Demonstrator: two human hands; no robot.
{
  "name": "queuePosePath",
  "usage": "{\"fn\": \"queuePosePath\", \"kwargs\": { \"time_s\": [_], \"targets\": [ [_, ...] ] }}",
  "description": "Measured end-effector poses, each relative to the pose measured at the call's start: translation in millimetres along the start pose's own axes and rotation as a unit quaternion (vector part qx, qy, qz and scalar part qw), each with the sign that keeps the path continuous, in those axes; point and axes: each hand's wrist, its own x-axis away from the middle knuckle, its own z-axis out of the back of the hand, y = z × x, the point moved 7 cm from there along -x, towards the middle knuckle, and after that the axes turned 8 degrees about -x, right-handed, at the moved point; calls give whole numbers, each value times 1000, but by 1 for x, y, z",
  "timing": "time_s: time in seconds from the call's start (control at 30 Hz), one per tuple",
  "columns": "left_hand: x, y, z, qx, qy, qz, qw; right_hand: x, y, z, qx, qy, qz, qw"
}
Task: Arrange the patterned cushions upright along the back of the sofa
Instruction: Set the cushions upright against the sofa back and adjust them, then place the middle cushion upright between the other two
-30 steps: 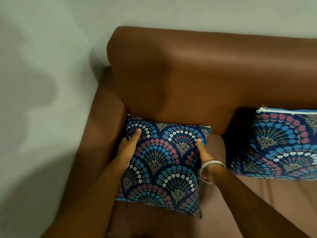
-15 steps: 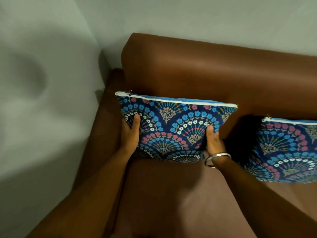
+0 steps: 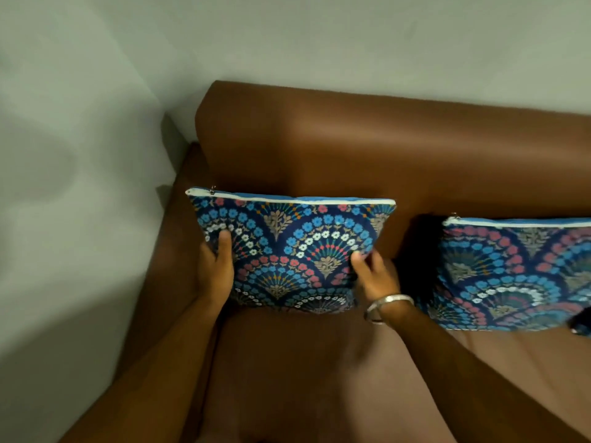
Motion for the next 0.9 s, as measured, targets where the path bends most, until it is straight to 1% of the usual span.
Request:
{"fn": "queuePosePath", "kwargs": {
  "time_s": [0.07, 0.1, 0.13, 0.17, 0.2, 0.27, 0.3, 0.4, 0.47, 0.5, 0.53, 0.57, 0.63, 0.7, 0.73, 0.77, 0.8, 0.83, 0.87, 0.9],
  "targets": [
    [33, -3, -5, 7, 35, 24, 999, 34, 1, 43, 47, 9, 13, 999],
    [56, -9, -15, 9, 40, 49, 998, 54, 4, 73, 78, 25, 13, 997],
    [84, -16, -31, 0, 27, 82, 996, 71, 9, 107, 87, 45, 13, 995],
    [114, -21, -56, -15, -7, 111, 994, 89, 13, 144, 82, 66, 9, 994],
    [146, -22, -88, -33, -59, 135, 988, 107, 18, 184, 78, 94, 0, 993],
    [218, -18, -168, -54, -186, 184, 964, 133, 28, 268, 82, 160, -20, 984],
    [255, -10, -212, -55, -247, 193, 948, 144, 31, 314, 86, 191, -24, 977],
    [351, 37, -343, -44, -398, 131, 907, 155, 36, 453, 100, 281, -23, 954],
    [405, 79, -437, -62, -487, 57, 869, 148, 36, 549, 85, 338, -9, 937],
    [425, 101, -486, -66, -516, 18, 854, 140, 38, 596, 61, 365, -5, 929],
    [439, 125, -530, -64, -532, -2, 844, 132, 40, 641, 27, 390, 0, 920],
    [448, 150, -572, -54, -534, -3, 844, 122, 44, 682, -13, 413, 6, 910],
    [447, 193, -647, -18, -512, -9, 859, 97, 54, 758, -96, 450, 19, 888],
    [435, 222, -704, -4, -470, -5, 883, 68, 67, 810, -152, 446, -5, 882],
    [433, 229, -727, -12, -469, 24, 883, 53, 72, 826, -171, 432, -12, 886],
    [436, 228, -744, -18, -490, 87, 867, 39, 76, 836, -188, 411, -12, 892],
    [443, 226, -754, -11, -522, 151, 840, 27, 80, 841, -205, 383, -17, 900],
    [448, 225, -761, 1, -538, 191, 821, 18, 83, 843, -217, 358, -23, 908],
    [451, 224, -766, 9, -538, 208, 816, 12, 85, 842, -224, 338, -23, 914],
    [452, 223, -770, 18, -530, 216, 820, 8, 85, 840, -227, 320, -21, 920]
  ]
}}
